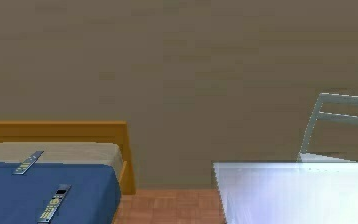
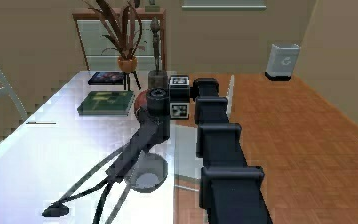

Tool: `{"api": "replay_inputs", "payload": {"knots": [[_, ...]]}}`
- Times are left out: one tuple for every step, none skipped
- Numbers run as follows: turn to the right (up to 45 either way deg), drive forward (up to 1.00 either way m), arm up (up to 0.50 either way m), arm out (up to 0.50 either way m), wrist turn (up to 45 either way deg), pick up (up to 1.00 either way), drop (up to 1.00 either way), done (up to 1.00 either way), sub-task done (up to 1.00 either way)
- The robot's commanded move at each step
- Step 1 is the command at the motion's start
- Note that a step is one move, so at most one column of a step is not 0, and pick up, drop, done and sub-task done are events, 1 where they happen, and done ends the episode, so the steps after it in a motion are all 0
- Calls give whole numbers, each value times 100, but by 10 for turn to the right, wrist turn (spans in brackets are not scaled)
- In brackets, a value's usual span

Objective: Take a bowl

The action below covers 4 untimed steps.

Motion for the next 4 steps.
{"api": "replay_inputs", "payload": {"knots": [[0,0,0,0,450,0,0,0,0],[0,0,0,0,450,0,0,0,0],[0,0,0,0,240,0,0,0,0],[0,0,-30,0,0,0,0,0,0]]}}
